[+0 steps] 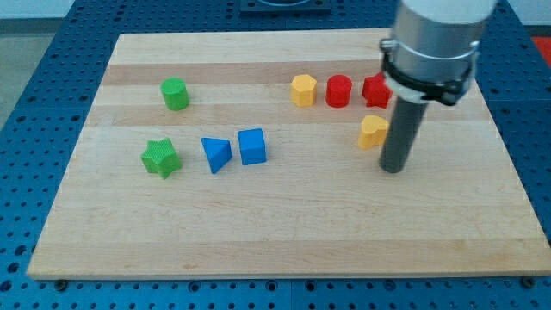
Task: Drag the heart left to the hexagon
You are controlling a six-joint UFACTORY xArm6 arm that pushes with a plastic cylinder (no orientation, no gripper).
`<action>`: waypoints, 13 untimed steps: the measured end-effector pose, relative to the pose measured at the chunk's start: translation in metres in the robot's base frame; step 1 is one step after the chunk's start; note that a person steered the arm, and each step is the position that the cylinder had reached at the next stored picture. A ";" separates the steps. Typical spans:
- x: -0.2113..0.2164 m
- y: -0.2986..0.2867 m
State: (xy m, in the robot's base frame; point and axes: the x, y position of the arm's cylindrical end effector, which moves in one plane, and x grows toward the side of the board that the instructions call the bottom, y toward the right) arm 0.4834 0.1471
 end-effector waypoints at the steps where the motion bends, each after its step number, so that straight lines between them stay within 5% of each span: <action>1: -0.011 0.002; 13: -0.088 -0.017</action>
State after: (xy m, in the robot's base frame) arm 0.3952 0.1303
